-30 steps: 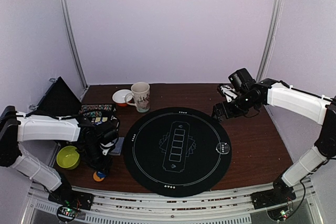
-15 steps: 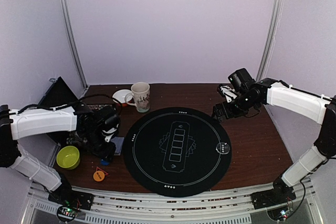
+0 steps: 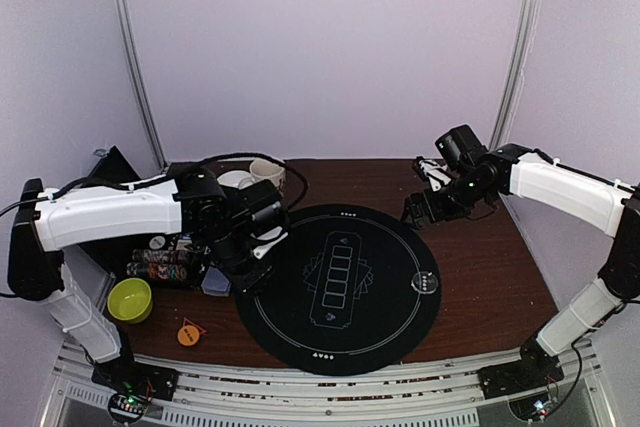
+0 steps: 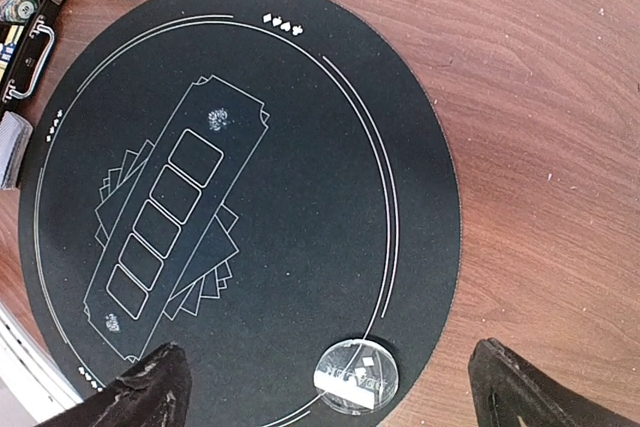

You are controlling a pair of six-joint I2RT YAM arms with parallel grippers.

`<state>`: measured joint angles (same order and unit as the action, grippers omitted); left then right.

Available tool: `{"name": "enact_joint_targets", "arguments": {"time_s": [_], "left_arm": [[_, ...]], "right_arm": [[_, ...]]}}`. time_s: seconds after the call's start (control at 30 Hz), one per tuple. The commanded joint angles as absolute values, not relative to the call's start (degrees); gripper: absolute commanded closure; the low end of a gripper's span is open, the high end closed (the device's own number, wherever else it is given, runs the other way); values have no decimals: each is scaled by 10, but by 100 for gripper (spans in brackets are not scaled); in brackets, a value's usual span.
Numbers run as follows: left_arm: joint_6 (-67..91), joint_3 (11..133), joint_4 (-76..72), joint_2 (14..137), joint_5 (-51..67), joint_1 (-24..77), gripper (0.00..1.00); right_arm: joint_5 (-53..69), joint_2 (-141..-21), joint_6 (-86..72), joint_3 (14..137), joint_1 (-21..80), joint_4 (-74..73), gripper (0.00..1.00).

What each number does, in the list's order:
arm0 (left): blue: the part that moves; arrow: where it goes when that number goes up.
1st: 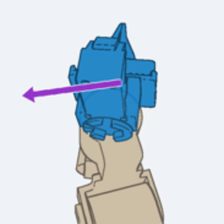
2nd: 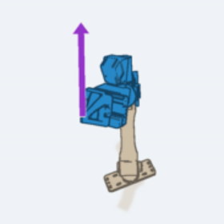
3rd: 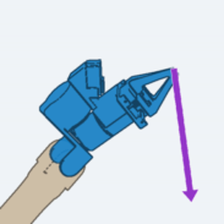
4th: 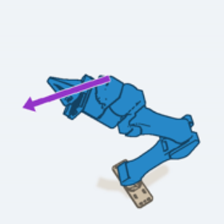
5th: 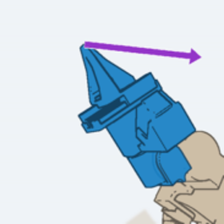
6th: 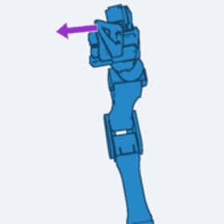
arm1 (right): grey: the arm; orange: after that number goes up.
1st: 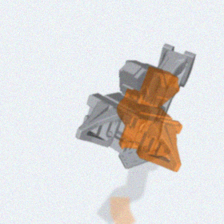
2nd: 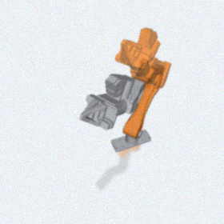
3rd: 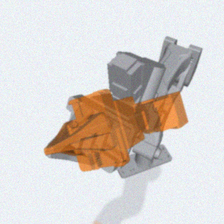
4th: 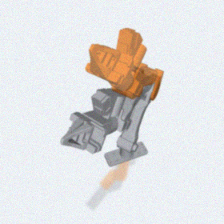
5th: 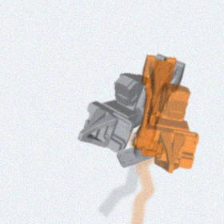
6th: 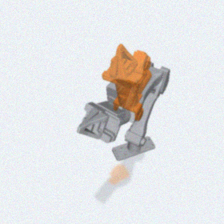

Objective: Distribute texas hold em gaming equipment
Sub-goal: Place the small blind button in the small blind area.

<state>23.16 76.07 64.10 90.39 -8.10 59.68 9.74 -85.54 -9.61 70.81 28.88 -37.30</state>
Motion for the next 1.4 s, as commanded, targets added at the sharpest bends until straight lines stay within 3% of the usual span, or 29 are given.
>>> {"name": "enact_joint_targets", "arguments": {"time_s": [0.0,0.17,0.4,0.67,1.0,1.37], "left_arm": [[211,801,656,920,-67,617,59],[223,784,637,919,-59,622,59],[285,772,600,926,-70,641,59],[315,769,555,976,-100,703,59],[327,836,538,1065,-86,770,59],[364,835,513,1085,-74,811,60]], "right_arm": [[104,-845,-104,711,284,-391,0],[114,-842,-102,711,283,-378,0],[181,-846,-157,709,281,-230,0],[61,-863,-168,741,280,-230,0],[84,-858,-176,767,280,-235,0],[108,-864,-178,780,279,-241,0]]}}
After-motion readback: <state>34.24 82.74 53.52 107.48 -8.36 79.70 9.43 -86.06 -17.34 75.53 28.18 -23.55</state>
